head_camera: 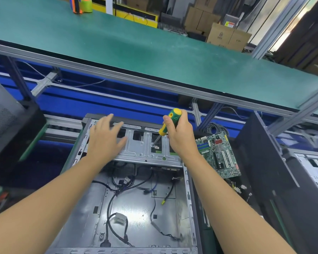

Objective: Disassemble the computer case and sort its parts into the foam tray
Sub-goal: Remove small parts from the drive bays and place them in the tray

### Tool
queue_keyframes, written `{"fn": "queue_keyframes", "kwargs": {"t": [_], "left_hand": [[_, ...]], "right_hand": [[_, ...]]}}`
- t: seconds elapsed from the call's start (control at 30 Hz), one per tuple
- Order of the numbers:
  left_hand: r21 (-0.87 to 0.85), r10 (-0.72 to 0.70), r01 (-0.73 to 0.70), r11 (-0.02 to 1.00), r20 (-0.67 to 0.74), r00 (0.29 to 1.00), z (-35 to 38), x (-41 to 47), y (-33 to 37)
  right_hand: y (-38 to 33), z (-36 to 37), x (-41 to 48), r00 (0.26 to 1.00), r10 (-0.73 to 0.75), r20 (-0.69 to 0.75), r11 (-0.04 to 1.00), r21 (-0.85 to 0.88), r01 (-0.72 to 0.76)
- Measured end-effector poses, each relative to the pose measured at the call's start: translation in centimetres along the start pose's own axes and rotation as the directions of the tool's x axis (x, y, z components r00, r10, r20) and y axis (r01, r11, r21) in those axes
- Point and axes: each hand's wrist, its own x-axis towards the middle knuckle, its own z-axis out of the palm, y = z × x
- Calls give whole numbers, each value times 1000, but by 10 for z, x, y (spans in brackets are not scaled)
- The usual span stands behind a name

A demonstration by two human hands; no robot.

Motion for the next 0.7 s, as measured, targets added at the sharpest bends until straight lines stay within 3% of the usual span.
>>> {"fn": "queue_keyframes", "kwargs": {"t": [0.1, 0.23, 0.33, 0.53, 0.7], "left_hand": [[-285, 176, -136, 949, 120, 977, 0, 2, 23], [-518, 295, -145, 843, 220, 930, 1, 4, 51], [-536, 249, -95, 839, 223, 942, 6, 8, 67], [-595, 21, 143, 791, 259, 966, 17, 16, 77], [-604, 20, 160, 781, 280, 960, 17, 17, 77]], "right_hand": [[-2, -1, 3, 999, -15, -29, 1000, 7, 15], [-3, -2, 3, 1000, 6, -24, 1000, -15, -7], [-3, -3, 2, 1000, 17, -25, 1000, -14, -17], [-11, -4, 8, 1000, -12, -24, 996, -90, 10], [-21, -2, 14, 997, -15, -73, 998, -66, 10]]}}
